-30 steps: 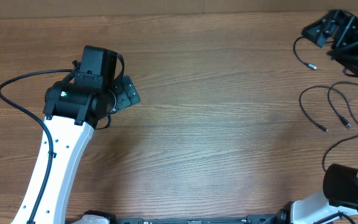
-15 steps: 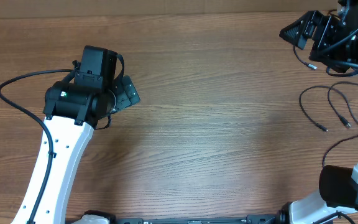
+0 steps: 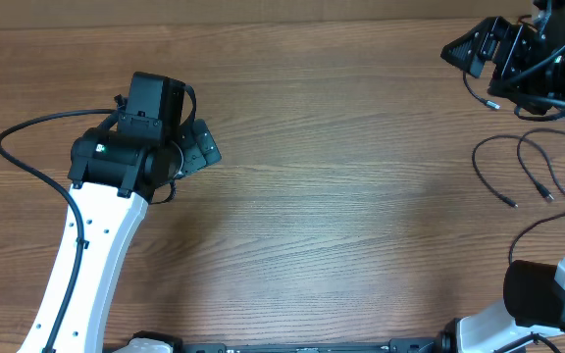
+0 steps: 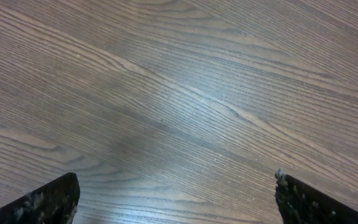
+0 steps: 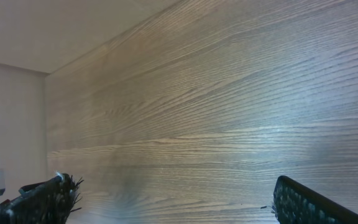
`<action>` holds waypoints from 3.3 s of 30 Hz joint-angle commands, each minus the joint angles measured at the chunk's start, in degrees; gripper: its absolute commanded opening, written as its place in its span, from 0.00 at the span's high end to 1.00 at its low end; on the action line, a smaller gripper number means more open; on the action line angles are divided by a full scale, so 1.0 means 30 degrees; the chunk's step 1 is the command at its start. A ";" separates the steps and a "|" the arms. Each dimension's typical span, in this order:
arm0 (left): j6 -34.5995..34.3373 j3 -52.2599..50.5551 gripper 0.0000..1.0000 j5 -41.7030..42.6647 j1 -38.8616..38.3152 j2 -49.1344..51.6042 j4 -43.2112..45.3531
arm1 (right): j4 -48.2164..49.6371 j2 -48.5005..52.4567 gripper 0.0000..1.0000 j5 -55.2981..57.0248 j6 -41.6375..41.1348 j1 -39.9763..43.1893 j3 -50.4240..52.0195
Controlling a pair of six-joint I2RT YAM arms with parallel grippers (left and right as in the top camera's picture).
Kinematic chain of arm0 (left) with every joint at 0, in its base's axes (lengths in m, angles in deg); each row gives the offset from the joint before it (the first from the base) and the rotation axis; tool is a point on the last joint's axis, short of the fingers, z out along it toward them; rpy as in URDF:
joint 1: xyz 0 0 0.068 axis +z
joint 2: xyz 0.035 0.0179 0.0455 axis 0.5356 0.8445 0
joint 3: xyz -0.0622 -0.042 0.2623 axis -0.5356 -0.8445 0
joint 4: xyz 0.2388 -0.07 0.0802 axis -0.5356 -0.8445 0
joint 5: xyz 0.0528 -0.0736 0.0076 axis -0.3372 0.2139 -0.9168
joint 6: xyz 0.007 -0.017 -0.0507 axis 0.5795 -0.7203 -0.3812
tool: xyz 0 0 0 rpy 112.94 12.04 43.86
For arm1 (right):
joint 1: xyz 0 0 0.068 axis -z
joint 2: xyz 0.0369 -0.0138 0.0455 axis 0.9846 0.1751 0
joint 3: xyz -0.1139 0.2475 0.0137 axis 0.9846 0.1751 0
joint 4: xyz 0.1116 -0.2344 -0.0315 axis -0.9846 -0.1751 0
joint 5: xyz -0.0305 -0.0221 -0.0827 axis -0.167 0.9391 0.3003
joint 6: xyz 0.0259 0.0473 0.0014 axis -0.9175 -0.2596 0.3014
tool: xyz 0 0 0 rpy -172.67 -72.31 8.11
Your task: Untangle cables
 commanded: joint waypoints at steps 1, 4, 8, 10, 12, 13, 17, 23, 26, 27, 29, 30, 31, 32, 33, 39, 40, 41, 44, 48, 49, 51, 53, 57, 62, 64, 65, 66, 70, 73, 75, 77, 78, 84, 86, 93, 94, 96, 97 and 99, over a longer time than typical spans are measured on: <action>-0.0175 0.0313 0.00 -0.0262 0.0087 0.0175 0.0022 | 0.0036 -0.0058 0.00 -0.0138 0.0000 -0.0036 -0.0117; -0.0168 0.0313 0.00 -0.0262 0.0087 0.0175 0.0022 | 0.0036 -0.0051 0.00 -0.0138 0.0000 -0.0036 -0.0117; -0.0175 0.0313 0.00 -0.0262 0.0087 0.0175 0.0022 | 0.0036 -0.0051 0.00 -0.0138 0.0000 -0.0036 -0.0117; -0.0168 0.0313 0.00 -0.0255 0.0080 0.0226 0.0022 | 0.0036 -0.0051 0.00 -0.0138 0.0000 -0.0036 -0.0117; -0.0168 0.0313 0.00 -0.0270 0.0087 0.0342 0.0022 | 0.0036 -0.0051 0.00 -0.0138 0.0000 -0.0036 -0.0117; -0.0168 0.0313 0.01 -0.0262 0.0087 0.0379 0.0022 | 0.0036 -0.0051 0.00 -0.0138 0.0000 -0.0036 -0.0117; -0.0175 0.0313 0.00 -0.0262 0.0087 0.0379 0.0022 | 0.0036 -0.0051 0.00 -0.0138 0.0000 -0.0036 -0.0117; -0.0168 0.0313 0.00 -0.0248 0.0087 0.0379 0.0000 | 0.0036 -0.0058 0.00 -0.0138 0.0000 -0.0036 -0.0117; -0.0175 0.0313 0.00 -0.0240 0.0087 0.0372 -0.0015 | 0.0036 -0.0051 0.00 -0.0138 0.0000 -0.0036 -0.0117; -0.0168 0.0313 0.00 -0.0240 0.0087 0.0379 -0.0015 | 0.0036 -0.0051 0.00 -0.0138 0.0000 -0.0036 -0.0117; -0.0168 0.0313 0.00 -0.0270 0.0087 0.0379 0.0036 | 0.0036 -0.0051 0.00 -0.0138 0.0000 -0.0036 -0.0117; -0.0175 0.0313 0.00 -0.0262 0.0087 0.0372 0.0117 | 0.0036 -0.0051 0.00 -0.0138 0.0000 -0.0036 -0.0117; -0.0175 0.0313 0.00 -0.0262 0.0087 0.0364 0.0175 | 0.0036 -0.0051 0.00 -0.0138 0.0000 -0.0036 -0.0117; -0.0160 0.0313 0.00 -0.0270 0.0087 0.0357 0.0131 | 0.0036 -0.0051 0.00 -0.0131 0.0007 -0.0036 -0.0117; -0.0160 0.0313 0.00 -0.0321 0.0087 0.0342 0.0036 | 0.0036 -0.0051 0.00 -0.0131 0.0000 -0.0036 -0.0117; 0.0474 -0.0270 0.00 -0.0313 0.0007 0.0095 0.0984 | 0.0036 -0.0051 0.00 -0.0138 0.0000 -0.0036 -0.0117; 0.0845 -0.0634 0.00 -0.0299 -0.0073 -0.0073 0.1574 | 0.0036 -0.0051 0.00 -0.0138 0.0000 -0.0036 -0.0117; 0.1231 -0.1078 0.00 -0.0248 -0.0182 -0.0291 0.2259 | 0.0036 -0.0051 0.00 -0.0138 0.0000 -0.0036 -0.0117; 0.2470 -0.2812 0.00 0.0146 -0.0481 -0.1086 0.4612 | 0.0036 -0.0051 0.00 -0.0138 0.0000 -0.0036 -0.0117; 0.3395 -0.5668 0.00 0.0488 -0.0852 -0.2521 0.7643 | 0.0036 -0.0051 0.00 -0.0138 0.0000 -0.0036 -0.0117; 0.3599 -0.6353 0.00 0.0619 -0.0903 -0.2907 0.8313 | 0.0036 -0.0051 0.00 -0.0138 0.0000 -0.0036 -0.0117; 0.3861 -0.7861 0.00 0.0787 -0.0940 -0.3752 0.9879 | 0.0036 -0.0051 0.00 -0.0138 0.0000 -0.0036 -0.0117; 0.3985 -0.9406 0.01 0.0831 -0.0940 -0.4605 1.1511 | 0.0036 -0.0051 0.00 -0.0131 0.0000 -0.0036 -0.0117; 0.4204 -1.2546 0.00 0.0896 -0.0940 -0.6455 1.5030 | 0.0036 -0.0051 0.00 -0.0138 0.0000 -0.0036 -0.0117; 0.6280 -1.6910 0.00 0.2215 -0.0933 -0.9151 2.0742 | 0.0036 -0.0051 0.00 -0.0138 0.0000 -0.0036 -0.0117; 0.6994 -1.8302 0.00 0.2419 -0.0933 -1.0156 2.2549 | 0.0036 -0.0051 0.00 -0.0131 0.0000 -0.0036 -0.0117; 0.7388 -1.8921 0.01 0.2492 -0.0933 -1.0637 2.3350 | 0.0036 -0.0051 0.00 -0.0138 0.0000 -0.0036 -0.0117; 0.7839 -1.9504 0.00 0.2608 -0.0933 -1.1132 2.4050 | 0.0036 -0.0051 0.00 -0.0138 0.0000 -0.0036 -0.0117; 0.9668 -2.1274 0.01 0.2739 -0.0918 -1.3027 2.5857 | 0.0036 -0.0051 0.00 -0.0138 0.0000 -0.0036 -0.0117; 1.0943 -2.2243 0.01 0.2739 -0.0911 -1.4382 2.6352 | 0.0036 -0.0051 0.00 -0.0138 0.0000 -0.0036 -0.0117; 1.1686 -2.2658 0.00 0.2739 -0.0896 -1.5140 2.6330 | 0.0036 -0.0051 0.00 -0.0138 0.0000 -0.0036 -0.0117; 1.1992 -2.2993 0.00 0.2739 -0.0816 -1.5766 2.6308 | 0.0036 -0.0051 0.00 -0.0131 0.0000 -0.0036 -0.0117; 1.1985 -2.3146 0.00 0.2739 -0.0721 -1.6028 2.6308 | 0.0036 -0.0051 0.00 -0.0138 0.0000 -0.0036 -0.0117; 1.1978 -2.3809 0.01 0.2900 -0.0022 -1.7595 2.6206 | 0.0036 -0.0051 0.00 -0.0138 0.0000 -0.0036 -0.0117; 1.1985 -2.4086 0.00 0.2900 0.0197 -1.8287 2.6155 | 0.0036 -0.0051 0.00 -0.0138 0.0000 -0.0036 -0.0117; 1.1978 -2.6345 0.01 0.2747 0.0605 -2.0822 2.6767 | 0.0036 -0.0051 0.00 -0.0138 0.0000 -0.0036 -0.0117; 1.1985 -2.6775 0.00 0.2747 0.0605 -2.1150 2.7110 | 0.0036 -0.0051 0.00 -0.0138 0.0000 -0.0036 -0.0117; 1.1978 -2.7802 0.00 0.2747 0.0605 -2.1828 2.7926 | 0.0036 -0.0051 0.00 -0.0138 0.0000 -0.0036 -0.0117; 1.1963 -2.7868 0.00 0.2754 0.0605 -2.2061 2.7576 | 0.0036 -0.0051 0.00 -0.0138 0.0000 -0.0036 -0.0117; 1.1985 -2.7860 0.01 0.2652 0.0670 -2.2535 2.6695 | 0.0036 -0.0051 0.00 -0.0138 0.0000 -0.0036 -0.0117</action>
